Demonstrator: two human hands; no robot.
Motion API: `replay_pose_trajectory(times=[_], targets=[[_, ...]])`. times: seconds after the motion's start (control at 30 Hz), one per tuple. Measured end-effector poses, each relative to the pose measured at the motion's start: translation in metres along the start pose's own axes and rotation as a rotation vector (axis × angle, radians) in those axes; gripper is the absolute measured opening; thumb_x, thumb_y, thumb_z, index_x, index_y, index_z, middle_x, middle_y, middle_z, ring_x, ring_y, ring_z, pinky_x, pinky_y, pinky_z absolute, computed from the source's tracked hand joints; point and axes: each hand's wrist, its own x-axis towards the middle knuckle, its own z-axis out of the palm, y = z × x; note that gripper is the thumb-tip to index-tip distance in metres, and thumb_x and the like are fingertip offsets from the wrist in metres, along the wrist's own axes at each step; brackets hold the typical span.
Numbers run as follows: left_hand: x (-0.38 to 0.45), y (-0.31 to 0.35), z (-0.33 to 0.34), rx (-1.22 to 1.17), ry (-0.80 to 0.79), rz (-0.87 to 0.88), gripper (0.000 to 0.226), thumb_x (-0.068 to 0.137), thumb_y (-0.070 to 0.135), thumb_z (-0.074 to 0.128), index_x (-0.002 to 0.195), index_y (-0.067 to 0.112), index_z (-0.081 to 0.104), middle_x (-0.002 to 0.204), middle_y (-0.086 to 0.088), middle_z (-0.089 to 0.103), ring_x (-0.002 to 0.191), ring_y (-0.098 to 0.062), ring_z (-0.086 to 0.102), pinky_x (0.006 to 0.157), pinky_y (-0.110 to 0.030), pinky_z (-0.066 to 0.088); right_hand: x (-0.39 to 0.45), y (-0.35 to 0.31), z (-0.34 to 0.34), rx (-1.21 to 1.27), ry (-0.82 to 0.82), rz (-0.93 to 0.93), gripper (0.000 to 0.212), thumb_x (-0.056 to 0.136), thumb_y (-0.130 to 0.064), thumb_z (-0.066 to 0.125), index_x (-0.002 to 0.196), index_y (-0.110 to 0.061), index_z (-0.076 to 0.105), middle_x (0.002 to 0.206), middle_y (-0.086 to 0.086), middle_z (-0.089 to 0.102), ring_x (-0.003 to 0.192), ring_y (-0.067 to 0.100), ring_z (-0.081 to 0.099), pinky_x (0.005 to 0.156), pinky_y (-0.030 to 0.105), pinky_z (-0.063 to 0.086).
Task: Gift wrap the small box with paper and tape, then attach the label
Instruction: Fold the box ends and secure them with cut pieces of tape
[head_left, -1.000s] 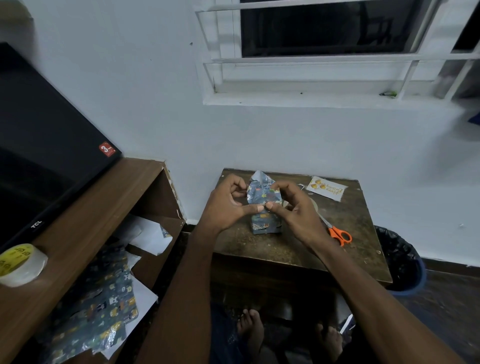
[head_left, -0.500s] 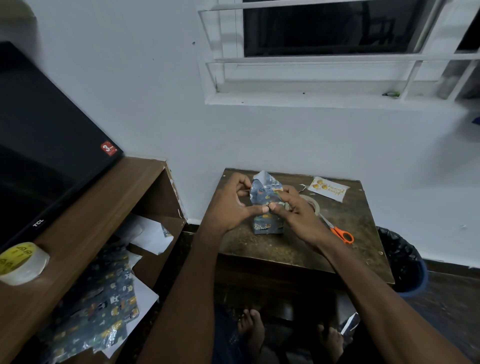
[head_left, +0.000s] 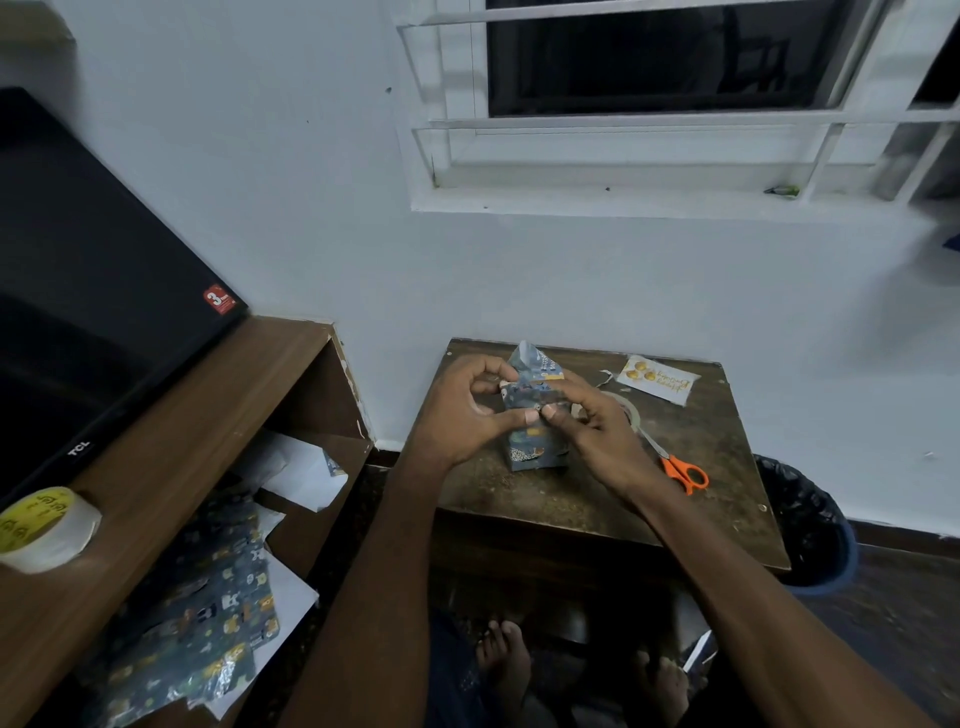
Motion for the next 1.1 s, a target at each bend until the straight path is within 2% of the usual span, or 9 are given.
replay_pose_trajectory(times=[0.07, 0.13, 0.2, 0.3, 0.43, 0.6, 0.87, 1.0, 1.1], targets=[[-0.001, 0.002, 0.0, 0.004, 0.008, 0.0, 0.049, 0.067, 0.037, 0.097, 0.106, 0.035, 0.068, 0.126, 0.007, 0.07, 0.112, -0.006, 0.071, 0.079, -0.039, 0.065, 0.001, 0.005, 0.002, -0.134, 0.042, -0.022, 0.027, 0.103, -0.016, 0.063, 0.126, -0.025, 0.075, 0.158, -0.005, 0.049, 0.148, 0.012, 0.038, 0.117, 0.044, 0.037], [-0.001, 0.002, 0.0, 0.0, 0.005, -0.011, 0.05, 0.068, 0.033, 0.098, 0.108, 0.032, 0.066, 0.121, 0.009, 0.072, 0.111, -0.007, 0.072, 0.081, -0.046, 0.065, 0.0, 0.003, 0.002, -0.281, 0.078, -0.012, 0.027, 0.102, -0.016, 0.065, 0.124, -0.026, 0.076, 0.169, -0.008, 0.031, 0.153, 0.008, 0.019, 0.121, 0.028, 0.019], [-0.001, 0.003, -0.001, 0.005, 0.008, -0.011, 0.053, 0.067, 0.034, 0.098, 0.109, 0.032, 0.066, 0.119, 0.011, 0.073, 0.111, -0.009, 0.072, 0.081, -0.05, 0.065, -0.003, -0.001, 0.003, -0.396, 0.125, -0.081, 0.029, 0.101, -0.013, 0.066, 0.122, -0.029, 0.077, 0.17, -0.008, 0.026, 0.151, 0.007, 0.016, 0.114, 0.016, 0.011], [-0.002, 0.004, -0.001, 0.02, 0.016, 0.001, 0.056, 0.062, 0.045, 0.096, 0.107, 0.038, 0.064, 0.117, 0.013, 0.072, 0.11, -0.011, 0.071, 0.081, -0.052, 0.064, -0.004, -0.003, 0.006, -0.417, 0.199, -0.183, 0.04, 0.095, -0.005, 0.071, 0.122, -0.034, 0.078, 0.159, -0.003, 0.036, 0.147, 0.019, 0.032, 0.119, 0.03, 0.029], [-0.002, 0.003, -0.001, 0.009, 0.021, 0.007, 0.057, 0.061, 0.044, 0.098, 0.105, 0.038, 0.062, 0.115, 0.01, 0.072, 0.107, -0.014, 0.071, 0.08, -0.053, 0.064, -0.005, -0.003, 0.007, -0.307, 0.224, -0.202, 0.049, 0.09, 0.0, 0.075, 0.13, -0.03, 0.074, 0.129, -0.001, 0.053, 0.124, 0.015, 0.053, 0.103, 0.038, 0.049], [-0.001, 0.004, 0.0, -0.01, 0.015, -0.016, 0.061, 0.061, 0.034, 0.103, 0.107, 0.032, 0.062, 0.115, 0.01, 0.07, 0.104, -0.012, 0.069, 0.086, -0.036, 0.06, -0.005, -0.005, -0.005, -0.259, 0.232, -0.123, 0.074, 0.085, -0.014, 0.085, 0.151, -0.029, 0.054, 0.116, -0.011, 0.068, 0.111, 0.009, 0.065, 0.095, 0.022, 0.051], [0.001, 0.002, -0.003, -0.119, -0.006, -0.043, 0.047, 0.068, 0.014, 0.1, 0.107, 0.019, 0.072, 0.117, -0.002, 0.074, 0.106, -0.015, 0.073, 0.096, -0.025, 0.056, -0.003, -0.006, -0.005, -0.251, 0.266, -0.134, 0.033, 0.088, -0.02, 0.084, 0.119, -0.023, 0.075, 0.117, -0.016, 0.073, 0.111, 0.006, 0.067, 0.095, 0.035, 0.056], [0.002, 0.004, -0.003, -0.188, 0.067, -0.005, 0.023, 0.086, 0.008, 0.086, 0.104, 0.022, 0.08, 0.119, -0.009, 0.068, 0.106, -0.018, 0.074, 0.1, -0.033, 0.058, -0.001, -0.005, -0.007, -0.209, 0.265, -0.109, 0.019, 0.089, -0.021, 0.083, 0.105, -0.024, 0.074, 0.107, -0.013, 0.074, 0.102, 0.01, 0.069, 0.091, 0.038, 0.056], [0.003, 0.008, 0.0, -0.173, 0.066, 0.007, 0.016, 0.099, 0.007, 0.072, 0.108, 0.017, 0.081, 0.114, -0.009, 0.072, 0.106, -0.013, 0.072, 0.093, -0.023, 0.056, 0.0, -0.003, -0.008, -0.202, 0.254, -0.116, 0.012, 0.088, -0.021, 0.083, 0.095, -0.023, 0.073, 0.101, -0.011, 0.073, 0.098, 0.013, 0.069, 0.089, 0.04, 0.056]])
